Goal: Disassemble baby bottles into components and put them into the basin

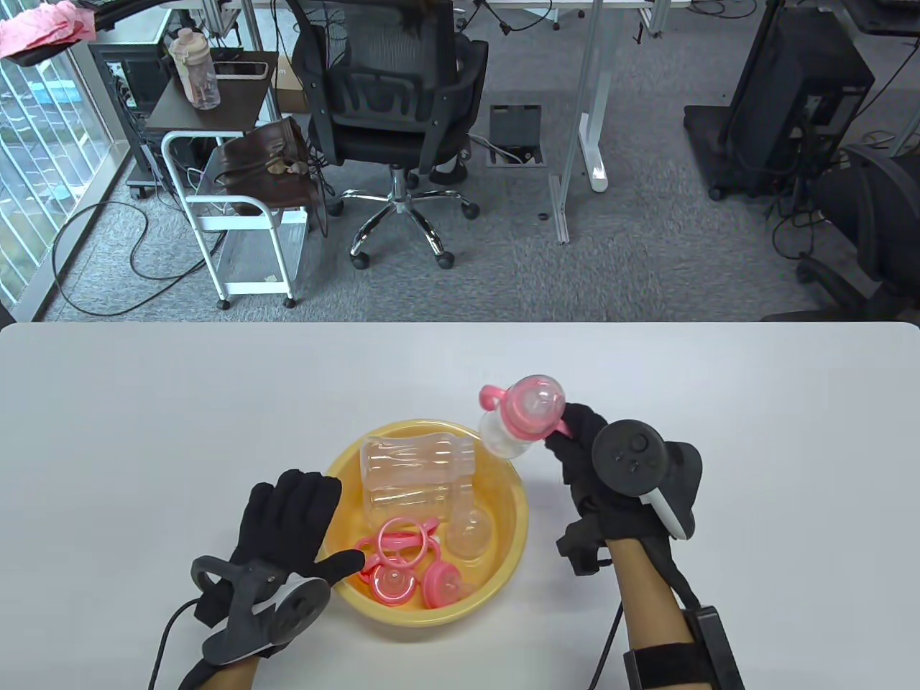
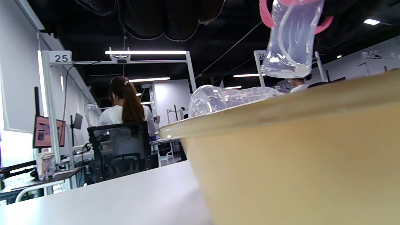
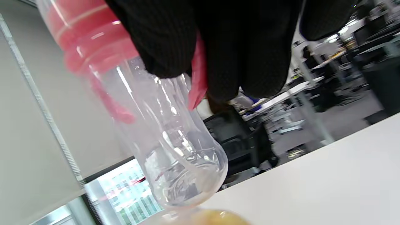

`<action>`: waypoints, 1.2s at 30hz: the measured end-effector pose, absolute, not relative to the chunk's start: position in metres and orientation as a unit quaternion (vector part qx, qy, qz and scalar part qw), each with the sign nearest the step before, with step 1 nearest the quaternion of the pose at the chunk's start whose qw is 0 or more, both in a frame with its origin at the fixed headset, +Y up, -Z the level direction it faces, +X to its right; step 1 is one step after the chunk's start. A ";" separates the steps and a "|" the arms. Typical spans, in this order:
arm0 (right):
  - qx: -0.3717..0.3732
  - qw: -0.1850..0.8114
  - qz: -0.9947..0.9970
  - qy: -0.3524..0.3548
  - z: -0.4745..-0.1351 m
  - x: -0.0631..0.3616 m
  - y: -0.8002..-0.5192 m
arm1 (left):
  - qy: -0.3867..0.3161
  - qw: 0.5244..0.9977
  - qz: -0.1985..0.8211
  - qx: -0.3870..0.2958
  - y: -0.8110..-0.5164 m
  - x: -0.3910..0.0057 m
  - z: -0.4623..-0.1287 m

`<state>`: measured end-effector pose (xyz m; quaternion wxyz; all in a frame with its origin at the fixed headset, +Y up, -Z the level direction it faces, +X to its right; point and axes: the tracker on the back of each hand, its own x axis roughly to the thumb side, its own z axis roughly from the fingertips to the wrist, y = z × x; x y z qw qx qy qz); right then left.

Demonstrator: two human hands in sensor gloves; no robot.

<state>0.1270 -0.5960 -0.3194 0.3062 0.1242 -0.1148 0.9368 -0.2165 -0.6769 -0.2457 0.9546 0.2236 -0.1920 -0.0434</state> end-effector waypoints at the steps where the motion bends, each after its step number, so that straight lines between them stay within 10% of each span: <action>1: 0.151 0.314 0.931 -0.113 -0.313 0.117 -0.595 | -0.201 0.952 -0.036 0.227 -0.676 -0.215 -0.243; 19: 0.349 0.426 0.835 0.001 -0.282 0.027 -0.632 | -0.251 0.919 0.232 0.198 -0.666 -0.215 -0.230; 36: 0.356 0.470 0.807 0.020 -0.284 0.045 -0.625 | -0.140 0.949 -0.023 0.281 -0.666 -0.214 -0.231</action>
